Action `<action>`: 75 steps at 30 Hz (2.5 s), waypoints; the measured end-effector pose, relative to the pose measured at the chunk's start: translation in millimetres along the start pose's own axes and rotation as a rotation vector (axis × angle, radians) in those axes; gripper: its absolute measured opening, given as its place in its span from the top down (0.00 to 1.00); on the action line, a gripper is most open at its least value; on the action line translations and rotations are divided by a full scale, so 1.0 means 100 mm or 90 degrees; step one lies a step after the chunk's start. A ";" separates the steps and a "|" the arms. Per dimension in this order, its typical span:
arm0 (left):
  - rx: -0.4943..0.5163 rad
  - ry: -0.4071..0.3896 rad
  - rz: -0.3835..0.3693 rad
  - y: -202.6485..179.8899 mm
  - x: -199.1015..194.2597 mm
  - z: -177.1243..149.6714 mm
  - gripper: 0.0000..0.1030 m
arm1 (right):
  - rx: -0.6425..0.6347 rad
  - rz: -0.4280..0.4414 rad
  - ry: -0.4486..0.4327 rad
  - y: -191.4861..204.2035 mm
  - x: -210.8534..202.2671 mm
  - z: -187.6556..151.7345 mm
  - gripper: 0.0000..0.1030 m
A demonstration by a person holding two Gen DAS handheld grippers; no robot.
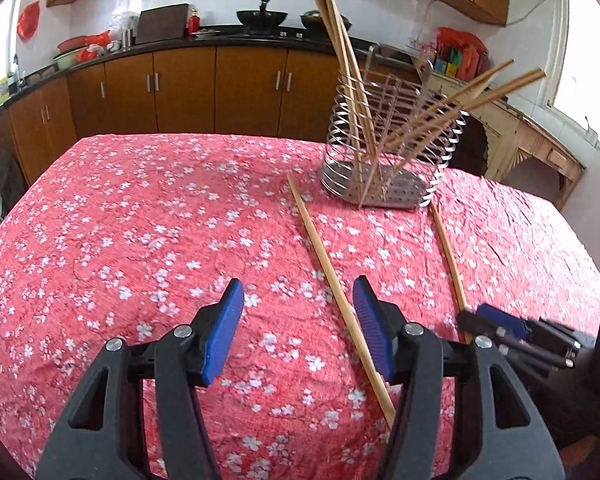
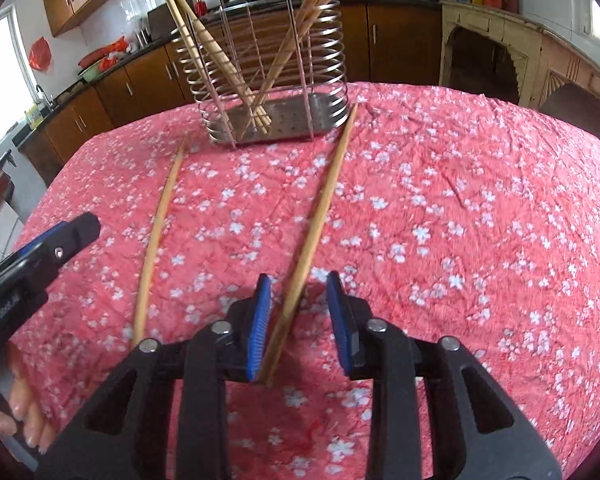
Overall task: Organize utensils
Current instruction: 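Move both open tools down toward the remaining chopsticks, then close the right tool on a chopstick while the left tool grasps another, then open both tools and release the chopsticks onto the cloth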
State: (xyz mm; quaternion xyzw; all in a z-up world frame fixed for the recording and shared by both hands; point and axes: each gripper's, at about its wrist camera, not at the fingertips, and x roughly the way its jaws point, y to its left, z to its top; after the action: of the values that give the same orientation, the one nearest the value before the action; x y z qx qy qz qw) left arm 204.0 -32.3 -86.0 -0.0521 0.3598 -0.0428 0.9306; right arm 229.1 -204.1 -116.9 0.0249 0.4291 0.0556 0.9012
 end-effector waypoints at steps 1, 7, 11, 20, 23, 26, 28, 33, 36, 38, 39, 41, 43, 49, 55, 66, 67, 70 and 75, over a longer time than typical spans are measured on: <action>0.005 0.004 -0.004 -0.02 0.01 -0.01 0.44 | 0.011 -0.002 0.000 -0.04 0.00 0.00 0.91; 0.028 0.033 -0.020 -0.17 0.08 -0.08 0.44 | 0.102 -0.081 -0.015 -0.60 0.00 0.11 0.92; 0.044 0.053 -0.020 -0.31 0.16 -0.12 0.44 | 0.147 -0.098 -0.020 -0.88 -0.03 0.15 0.92; 0.055 0.101 0.033 -0.33 0.38 -0.07 0.92 | 0.154 -0.106 -0.022 -1.05 -0.04 0.18 0.92; 0.058 0.101 0.057 -0.12 0.47 0.04 0.93 | 0.159 -0.118 -0.023 -1.17 0.00 0.23 0.92; 0.050 0.099 0.074 0.15 0.57 0.19 0.93 | 0.166 -0.127 -0.022 -1.28 0.04 0.30 0.92; 0.042 0.101 0.074 0.31 0.62 0.26 0.93 | 0.168 -0.128 -0.022 -1.34 0.06 0.33 0.92; 0.029 0.092 0.045 0.48 0.65 0.29 0.93 | 0.156 -0.136 -0.028 -1.35 0.10 0.36 0.92; 0.020 0.092 0.034 0.53 0.67 0.30 0.92 | 0.159 -0.133 -0.029 -1.36 0.11 0.36 0.92; 0.014 0.092 0.028 0.54 0.70 0.31 0.92 | 0.160 -0.132 -0.029 -1.36 0.10 0.35 0.92; 0.011 0.091 0.024 0.58 0.68 0.30 0.92 | 0.159 -0.132 -0.029 -1.36 0.10 0.35 0.92; 0.008 0.091 0.022 0.56 0.65 0.29 0.92 | 0.159 -0.132 -0.029 -1.36 0.10 0.35 0.92; 0.008 0.091 0.022 0.55 0.62 0.29 0.92 | 0.161 -0.130 -0.029 -1.36 0.10 0.35 0.92; 0.007 0.091 0.021 0.56 0.63 0.31 0.92 | 0.163 -0.128 -0.030 -1.36 0.08 0.32 0.92; 0.001 0.091 0.017 0.59 0.62 0.32 0.92 | 0.169 -0.121 -0.032 -1.38 0.07 0.31 0.92; 0.019 0.079 0.021 0.51 0.46 0.22 0.52 | 0.147 -0.107 -0.030 -1.33 -0.03 0.21 0.81; 0.024 0.070 0.015 0.50 0.39 0.18 0.52 | 0.147 -0.102 -0.031 -1.32 -0.06 0.18 0.78; 0.043 0.054 0.002 0.46 0.21 0.09 0.51 | 0.142 -0.087 -0.037 -1.28 -0.17 0.07 0.78; 0.066 0.065 0.004 0.36 0.12 -0.05 0.50 | 0.127 -0.092 -0.027 -1.19 -0.18 -0.02 0.78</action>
State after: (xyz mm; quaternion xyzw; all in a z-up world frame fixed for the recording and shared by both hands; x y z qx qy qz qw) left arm 211.2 1.6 -102.5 -0.0005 0.4046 -0.0610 0.9125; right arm 225.4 -324.7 -115.1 0.0849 0.4139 -0.0530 0.9048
